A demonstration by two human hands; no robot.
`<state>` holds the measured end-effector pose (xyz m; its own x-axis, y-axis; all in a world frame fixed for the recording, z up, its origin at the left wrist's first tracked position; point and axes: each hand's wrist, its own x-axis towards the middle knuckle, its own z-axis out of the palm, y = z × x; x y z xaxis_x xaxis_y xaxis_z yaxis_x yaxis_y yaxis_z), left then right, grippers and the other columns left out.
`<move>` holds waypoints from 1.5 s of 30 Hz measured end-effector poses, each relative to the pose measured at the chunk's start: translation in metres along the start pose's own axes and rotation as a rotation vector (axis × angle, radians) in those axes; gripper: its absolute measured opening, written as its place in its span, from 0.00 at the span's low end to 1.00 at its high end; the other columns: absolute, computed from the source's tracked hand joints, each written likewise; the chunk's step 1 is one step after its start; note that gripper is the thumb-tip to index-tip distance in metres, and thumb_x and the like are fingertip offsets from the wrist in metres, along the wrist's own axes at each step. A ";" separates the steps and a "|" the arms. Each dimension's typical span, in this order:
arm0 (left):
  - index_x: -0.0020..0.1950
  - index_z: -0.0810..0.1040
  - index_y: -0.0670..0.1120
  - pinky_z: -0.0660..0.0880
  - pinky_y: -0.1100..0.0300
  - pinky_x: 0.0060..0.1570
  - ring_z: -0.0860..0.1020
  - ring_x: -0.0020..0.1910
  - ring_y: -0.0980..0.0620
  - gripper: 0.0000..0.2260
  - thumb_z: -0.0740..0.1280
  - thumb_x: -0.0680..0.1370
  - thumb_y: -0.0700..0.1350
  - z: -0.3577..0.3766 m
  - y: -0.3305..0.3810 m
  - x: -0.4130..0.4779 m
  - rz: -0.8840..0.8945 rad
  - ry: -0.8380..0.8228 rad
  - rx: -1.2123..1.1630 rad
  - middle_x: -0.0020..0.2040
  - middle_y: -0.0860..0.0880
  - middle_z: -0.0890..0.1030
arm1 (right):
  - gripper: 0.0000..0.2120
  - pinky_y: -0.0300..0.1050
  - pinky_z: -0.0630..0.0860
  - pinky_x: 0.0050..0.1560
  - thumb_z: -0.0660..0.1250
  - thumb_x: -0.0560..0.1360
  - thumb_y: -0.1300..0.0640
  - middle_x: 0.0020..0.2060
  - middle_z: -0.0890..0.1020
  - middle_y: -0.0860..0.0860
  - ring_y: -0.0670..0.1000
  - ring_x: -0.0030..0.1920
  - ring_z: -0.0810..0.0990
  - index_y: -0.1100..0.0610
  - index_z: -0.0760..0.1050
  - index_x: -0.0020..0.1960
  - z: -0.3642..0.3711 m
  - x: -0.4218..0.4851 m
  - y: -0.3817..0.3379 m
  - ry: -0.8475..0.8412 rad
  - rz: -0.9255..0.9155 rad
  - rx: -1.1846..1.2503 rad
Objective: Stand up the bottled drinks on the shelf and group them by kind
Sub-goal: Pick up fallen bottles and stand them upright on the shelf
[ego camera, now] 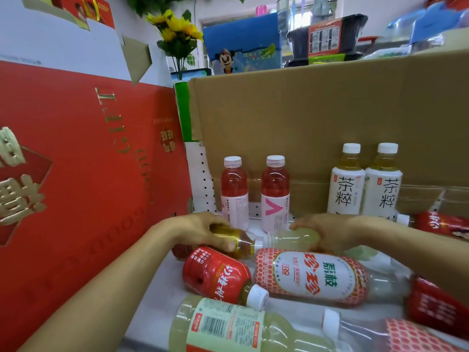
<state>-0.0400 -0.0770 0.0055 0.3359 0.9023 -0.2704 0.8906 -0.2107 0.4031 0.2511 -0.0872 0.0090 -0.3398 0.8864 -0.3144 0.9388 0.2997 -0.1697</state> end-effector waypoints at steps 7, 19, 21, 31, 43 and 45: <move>0.68 0.73 0.57 0.77 0.52 0.59 0.78 0.56 0.52 0.28 0.78 0.71 0.52 -0.014 0.016 0.011 -0.042 -0.158 0.152 0.59 0.55 0.77 | 0.31 0.44 0.72 0.64 0.75 0.72 0.49 0.68 0.73 0.44 0.47 0.64 0.73 0.44 0.66 0.72 -0.007 0.001 0.001 0.117 -0.058 -0.010; 0.55 0.79 0.55 0.80 0.56 0.49 0.80 0.45 0.59 0.25 0.78 0.60 0.59 -0.005 0.009 0.007 0.153 0.235 0.239 0.47 0.58 0.81 | 0.31 0.40 0.72 0.57 0.73 0.73 0.44 0.56 0.73 0.39 0.44 0.59 0.74 0.48 0.62 0.69 -0.007 -0.014 0.000 0.578 -0.174 0.601; 0.53 0.79 0.54 0.80 0.55 0.48 0.81 0.44 0.59 0.22 0.78 0.61 0.55 -0.008 0.007 0.001 0.226 0.381 0.104 0.45 0.56 0.83 | 0.33 0.42 0.71 0.59 0.74 0.72 0.45 0.59 0.73 0.42 0.45 0.61 0.74 0.49 0.62 0.70 -0.006 -0.012 0.000 0.578 -0.153 0.644; 0.63 0.77 0.49 0.78 0.66 0.49 0.83 0.48 0.60 0.25 0.80 0.69 0.43 0.022 0.029 -0.001 0.275 0.666 -0.581 0.51 0.53 0.84 | 0.32 0.52 0.73 0.66 0.69 0.77 0.45 0.66 0.75 0.48 0.50 0.65 0.75 0.52 0.59 0.75 -0.001 -0.022 0.008 0.463 -0.047 0.600; 0.76 0.66 0.58 0.62 0.64 0.69 0.65 0.72 0.61 0.26 0.69 0.79 0.47 0.043 0.028 -0.082 0.090 0.462 -0.090 0.73 0.60 0.70 | 0.33 0.50 0.74 0.64 0.73 0.72 0.43 0.55 0.77 0.42 0.45 0.54 0.78 0.42 0.60 0.70 0.019 -0.076 0.027 0.026 0.065 0.044; 0.71 0.72 0.59 0.63 0.57 0.73 0.67 0.72 0.60 0.21 0.69 0.79 0.45 0.042 0.014 -0.098 0.065 0.359 -0.059 0.71 0.60 0.72 | 0.34 0.49 0.74 0.64 0.74 0.71 0.42 0.54 0.75 0.42 0.44 0.53 0.76 0.42 0.59 0.70 0.022 -0.077 0.024 0.056 0.071 -0.010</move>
<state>-0.0477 -0.1841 0.0008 0.2530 0.9644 0.0775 0.8480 -0.2596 0.4621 0.2985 -0.1559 0.0083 -0.2689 0.9238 -0.2725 0.9611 0.2388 -0.1390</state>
